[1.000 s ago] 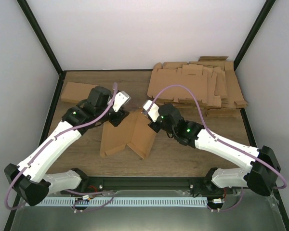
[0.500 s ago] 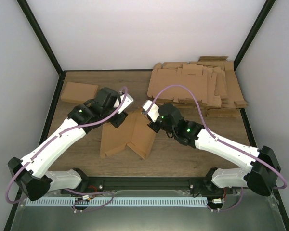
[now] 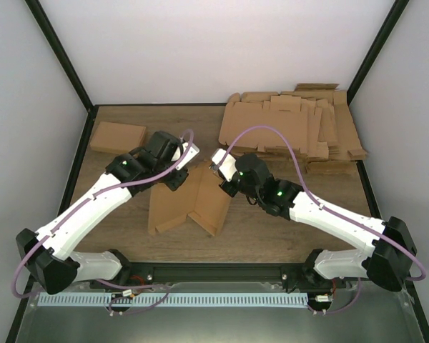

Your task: Fold the paper box

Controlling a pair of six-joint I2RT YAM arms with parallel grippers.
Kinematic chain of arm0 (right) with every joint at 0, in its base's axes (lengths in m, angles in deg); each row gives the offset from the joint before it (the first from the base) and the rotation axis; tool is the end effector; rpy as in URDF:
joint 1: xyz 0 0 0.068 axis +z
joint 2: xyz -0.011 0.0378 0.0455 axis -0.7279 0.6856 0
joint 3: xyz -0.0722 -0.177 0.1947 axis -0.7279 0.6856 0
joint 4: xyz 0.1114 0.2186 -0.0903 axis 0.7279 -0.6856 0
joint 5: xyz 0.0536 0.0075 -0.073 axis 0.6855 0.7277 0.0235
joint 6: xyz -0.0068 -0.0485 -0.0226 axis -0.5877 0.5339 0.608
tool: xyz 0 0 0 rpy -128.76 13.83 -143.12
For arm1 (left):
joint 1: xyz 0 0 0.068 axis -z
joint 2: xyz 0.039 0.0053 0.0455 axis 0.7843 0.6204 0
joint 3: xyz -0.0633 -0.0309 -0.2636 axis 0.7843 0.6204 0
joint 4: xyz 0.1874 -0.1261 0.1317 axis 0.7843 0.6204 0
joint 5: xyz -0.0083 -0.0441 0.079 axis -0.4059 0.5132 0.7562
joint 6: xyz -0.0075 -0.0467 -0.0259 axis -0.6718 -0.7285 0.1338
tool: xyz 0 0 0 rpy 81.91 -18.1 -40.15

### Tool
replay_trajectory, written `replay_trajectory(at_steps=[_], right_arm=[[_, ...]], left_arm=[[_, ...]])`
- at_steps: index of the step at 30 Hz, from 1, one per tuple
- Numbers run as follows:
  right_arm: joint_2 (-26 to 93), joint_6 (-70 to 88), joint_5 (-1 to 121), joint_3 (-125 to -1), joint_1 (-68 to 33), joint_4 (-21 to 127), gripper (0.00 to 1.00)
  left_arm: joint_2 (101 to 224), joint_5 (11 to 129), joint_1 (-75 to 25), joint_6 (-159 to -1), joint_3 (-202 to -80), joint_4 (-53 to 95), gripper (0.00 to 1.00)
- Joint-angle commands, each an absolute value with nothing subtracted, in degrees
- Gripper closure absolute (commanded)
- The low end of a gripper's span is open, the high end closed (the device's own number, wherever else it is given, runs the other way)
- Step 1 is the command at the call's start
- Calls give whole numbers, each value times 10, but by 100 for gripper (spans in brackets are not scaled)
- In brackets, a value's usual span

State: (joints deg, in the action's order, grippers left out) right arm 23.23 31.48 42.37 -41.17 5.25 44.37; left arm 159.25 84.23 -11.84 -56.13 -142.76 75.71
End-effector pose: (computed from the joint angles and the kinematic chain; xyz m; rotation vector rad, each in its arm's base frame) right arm 0.1790 0.2186 0.3010 -1.0346 1.7463 0.2205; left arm 0.1964 -0.1590 0.3451 1.0320 2.2349 -0.0828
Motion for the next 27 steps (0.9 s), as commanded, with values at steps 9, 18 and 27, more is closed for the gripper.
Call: replay_trajectory(at_steps=[9, 18, 27], right_arm=[[226, 325, 423, -442, 57, 457, 94], [208, 369, 403, -455, 57, 466, 95], [182, 388, 363, -435, 57, 472, 94]], left_arm=[[1600, 833, -111, -576, -1424, 772, 95], [1597, 851, -84, -571, -1419, 739, 96], [1584, 835, -81, -569, -1375, 655, 96]])
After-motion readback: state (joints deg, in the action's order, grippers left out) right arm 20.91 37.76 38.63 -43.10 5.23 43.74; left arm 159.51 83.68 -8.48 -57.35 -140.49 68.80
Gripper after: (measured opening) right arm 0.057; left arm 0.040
